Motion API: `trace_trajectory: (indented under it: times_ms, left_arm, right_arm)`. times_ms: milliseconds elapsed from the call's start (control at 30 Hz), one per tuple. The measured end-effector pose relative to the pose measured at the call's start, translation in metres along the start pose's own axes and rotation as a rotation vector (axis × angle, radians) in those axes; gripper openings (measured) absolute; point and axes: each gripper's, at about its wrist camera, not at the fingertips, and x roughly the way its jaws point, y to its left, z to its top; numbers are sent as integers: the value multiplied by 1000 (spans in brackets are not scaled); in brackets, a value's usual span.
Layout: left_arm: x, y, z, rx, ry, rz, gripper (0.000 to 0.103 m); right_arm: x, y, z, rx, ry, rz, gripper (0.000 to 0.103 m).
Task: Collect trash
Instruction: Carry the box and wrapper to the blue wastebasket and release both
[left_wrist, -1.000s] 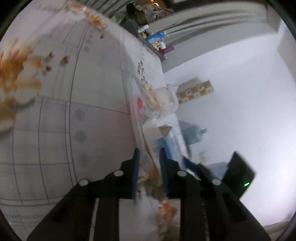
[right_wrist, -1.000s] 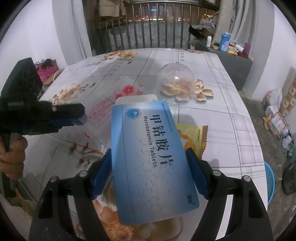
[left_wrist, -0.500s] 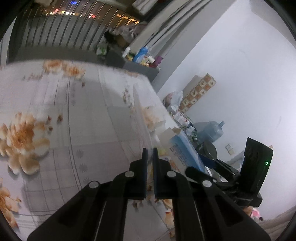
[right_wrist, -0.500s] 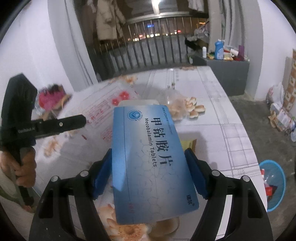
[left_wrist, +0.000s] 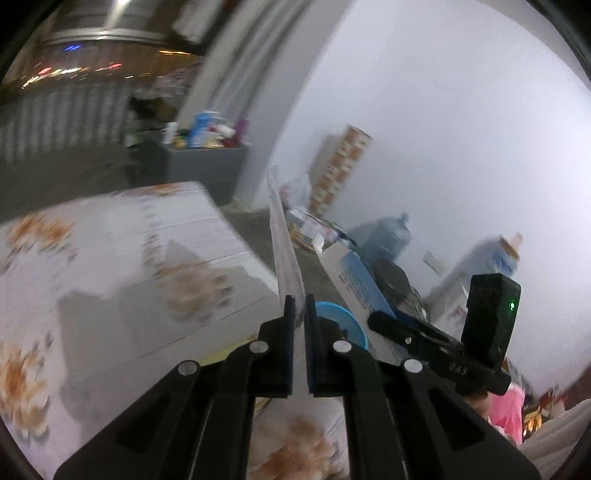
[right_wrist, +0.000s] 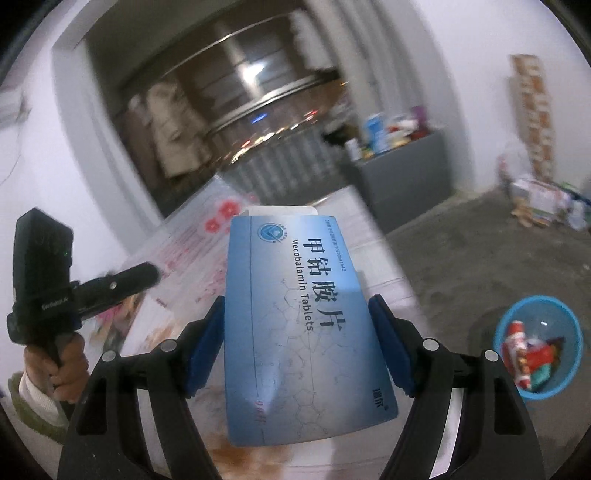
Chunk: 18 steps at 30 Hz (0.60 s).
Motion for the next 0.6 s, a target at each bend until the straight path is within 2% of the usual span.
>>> trace_trajectory:
  times_ms: [67,167,300,467,600]
  left_arm:
    - [23,-23,12,57,35,-14,4]
    - [70,-59,32,144,106,-41,5]
    - [150,-107,50,252,244,-92,5]
    - [262,-151,45,332,421,-111,5]
    - [352,-174,31,337,561,-138,5]
  right_arm:
    - [-12,-29,3,63,-33,-64,72]
    - [-28,-76,2,152,-67,-215,72]
    - [-38,-136,-14,302,-54,-377,72]
    - [-29,-209,-42,524,-4,-480,72]
    - [-12,-261,-56,652,30,-505,72]
